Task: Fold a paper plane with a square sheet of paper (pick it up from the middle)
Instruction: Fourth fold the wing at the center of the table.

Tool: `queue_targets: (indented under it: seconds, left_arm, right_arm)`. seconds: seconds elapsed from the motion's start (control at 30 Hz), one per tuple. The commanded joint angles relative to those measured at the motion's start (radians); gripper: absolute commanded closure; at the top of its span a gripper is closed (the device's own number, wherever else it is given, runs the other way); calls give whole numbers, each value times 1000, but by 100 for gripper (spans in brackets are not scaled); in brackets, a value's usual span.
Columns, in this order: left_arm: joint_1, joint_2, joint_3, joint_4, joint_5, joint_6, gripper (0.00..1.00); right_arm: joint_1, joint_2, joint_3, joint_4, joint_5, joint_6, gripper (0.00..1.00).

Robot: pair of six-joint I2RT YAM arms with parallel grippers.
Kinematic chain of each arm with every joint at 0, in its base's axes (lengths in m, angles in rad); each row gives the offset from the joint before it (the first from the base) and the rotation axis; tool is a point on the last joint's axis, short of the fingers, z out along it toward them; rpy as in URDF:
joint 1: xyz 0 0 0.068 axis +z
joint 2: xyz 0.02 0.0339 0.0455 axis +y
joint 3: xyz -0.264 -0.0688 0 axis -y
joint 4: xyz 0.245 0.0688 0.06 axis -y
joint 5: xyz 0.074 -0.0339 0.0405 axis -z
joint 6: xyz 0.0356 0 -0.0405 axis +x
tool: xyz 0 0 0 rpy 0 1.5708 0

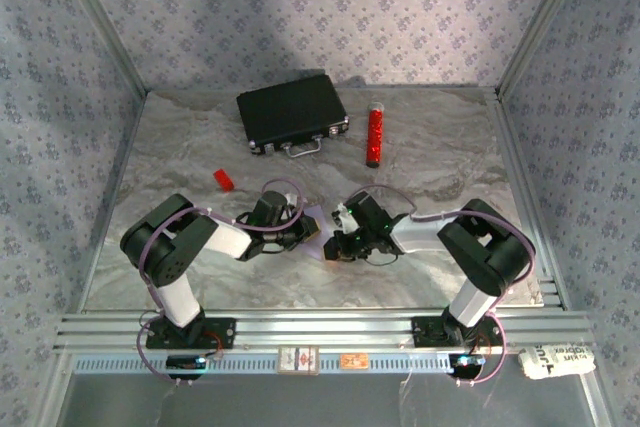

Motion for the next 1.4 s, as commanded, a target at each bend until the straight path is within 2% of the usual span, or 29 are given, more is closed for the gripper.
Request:
queue_targets:
  seconds: [0.0, 0.63, 0.8, 0.97, 1.37]
  left_arm:
    - [6, 27, -33, -78, -33, 16, 96]
    - [11, 30, -42, -78, -38, 13, 96]
    - [10, 24, -42, -77, -36, 16, 96]
    - [10, 19, -41, -78, -32, 19, 96]
    - [10, 22, -38, -72, -27, 21, 96]
  right_arm:
    - [11, -26, -50, -43, -1, 29, 93]
    - [15, -174, -224, -83, 22, 25, 92]
    - [15, -254, -202, -130, 27, 33, 93]
    - [8, -324, -87, -216, 37, 1, 92]
    - [10, -57, 153, -225, 72, -29, 92]
